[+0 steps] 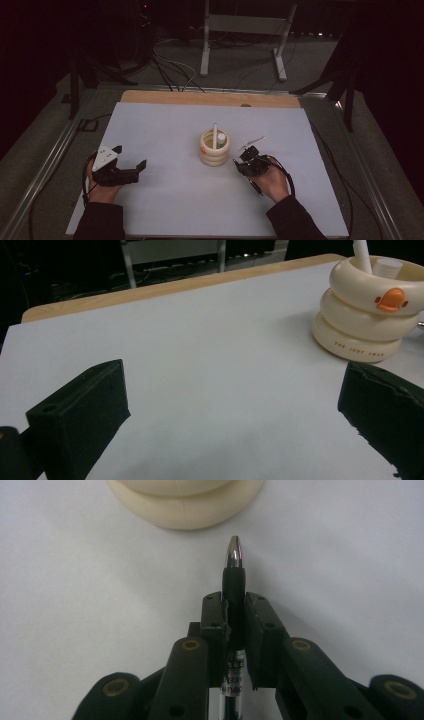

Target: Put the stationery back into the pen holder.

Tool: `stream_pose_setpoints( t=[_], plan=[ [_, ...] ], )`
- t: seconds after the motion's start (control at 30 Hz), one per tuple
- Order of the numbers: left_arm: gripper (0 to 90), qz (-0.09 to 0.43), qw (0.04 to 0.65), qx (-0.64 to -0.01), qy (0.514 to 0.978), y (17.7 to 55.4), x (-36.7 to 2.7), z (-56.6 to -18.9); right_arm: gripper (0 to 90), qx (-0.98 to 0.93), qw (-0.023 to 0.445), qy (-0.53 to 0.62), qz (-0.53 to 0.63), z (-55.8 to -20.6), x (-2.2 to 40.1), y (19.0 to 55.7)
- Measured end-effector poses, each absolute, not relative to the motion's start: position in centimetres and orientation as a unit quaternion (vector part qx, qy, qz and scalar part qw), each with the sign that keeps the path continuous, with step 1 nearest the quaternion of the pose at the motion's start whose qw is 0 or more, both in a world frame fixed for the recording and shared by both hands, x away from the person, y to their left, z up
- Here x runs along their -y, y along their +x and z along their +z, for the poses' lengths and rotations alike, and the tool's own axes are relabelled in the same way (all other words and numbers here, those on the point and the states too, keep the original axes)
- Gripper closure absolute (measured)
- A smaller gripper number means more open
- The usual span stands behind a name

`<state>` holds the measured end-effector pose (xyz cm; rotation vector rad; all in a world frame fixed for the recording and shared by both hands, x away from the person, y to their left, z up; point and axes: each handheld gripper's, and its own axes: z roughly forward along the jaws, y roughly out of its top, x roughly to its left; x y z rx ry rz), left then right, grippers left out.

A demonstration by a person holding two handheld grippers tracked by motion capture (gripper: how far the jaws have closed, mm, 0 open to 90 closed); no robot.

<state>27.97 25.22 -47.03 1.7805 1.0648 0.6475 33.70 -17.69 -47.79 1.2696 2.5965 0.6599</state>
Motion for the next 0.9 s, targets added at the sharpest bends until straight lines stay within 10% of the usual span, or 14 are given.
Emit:
stream_pose_setpoints(
  t=[0.9],
  plan=[
    [0.2, 0.263, 0.465, -0.433, 0.726, 28.0, -25.2, -47.0, 81.1, -0.837, 0.137, 0.425, 0.317, -42.3, 18.8, 34.4]
  ],
)
